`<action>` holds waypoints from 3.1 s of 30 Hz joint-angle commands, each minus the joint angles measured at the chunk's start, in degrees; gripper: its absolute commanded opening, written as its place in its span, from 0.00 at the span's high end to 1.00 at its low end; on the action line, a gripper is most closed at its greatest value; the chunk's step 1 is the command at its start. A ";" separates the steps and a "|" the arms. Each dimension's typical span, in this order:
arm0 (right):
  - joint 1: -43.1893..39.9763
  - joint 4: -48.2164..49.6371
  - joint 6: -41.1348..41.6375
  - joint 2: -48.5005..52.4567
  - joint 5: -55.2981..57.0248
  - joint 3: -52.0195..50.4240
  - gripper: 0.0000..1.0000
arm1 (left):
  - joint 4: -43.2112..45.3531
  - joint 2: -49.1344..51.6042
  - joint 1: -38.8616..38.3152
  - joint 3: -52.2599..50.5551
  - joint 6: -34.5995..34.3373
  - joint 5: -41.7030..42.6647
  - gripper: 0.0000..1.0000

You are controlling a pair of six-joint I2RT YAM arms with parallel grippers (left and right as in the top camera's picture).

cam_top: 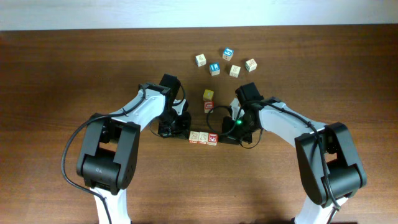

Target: Rotate 3 blocks

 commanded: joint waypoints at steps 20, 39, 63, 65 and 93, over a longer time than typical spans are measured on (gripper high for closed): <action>1.42 1.25 -0.57 0.15 -0.74 -0.50 0.96 | -0.28 -2.49 0.13 -1.33 2.43 -3.78 1.00; 1.44 1.46 -0.55 0.15 -1.64 -0.50 0.96 | 1.22 -2.49 0.13 -1.33 9.84 4.39 1.00; 3.37 1.95 2.51 -6.54 -2.99 0.15 0.96 | 2.51 -2.49 -0.39 -1.33 9.81 4.37 1.00; 3.61 1.95 3.74 -6.51 -2.25 0.15 0.96 | 2.51 -2.49 -0.39 -1.33 9.81 4.35 1.00; 3.67 -0.66 11.63 -2.34 11.08 0.31 0.96 | 4.63 -2.49 -2.49 -1.33 6.56 -4.50 1.00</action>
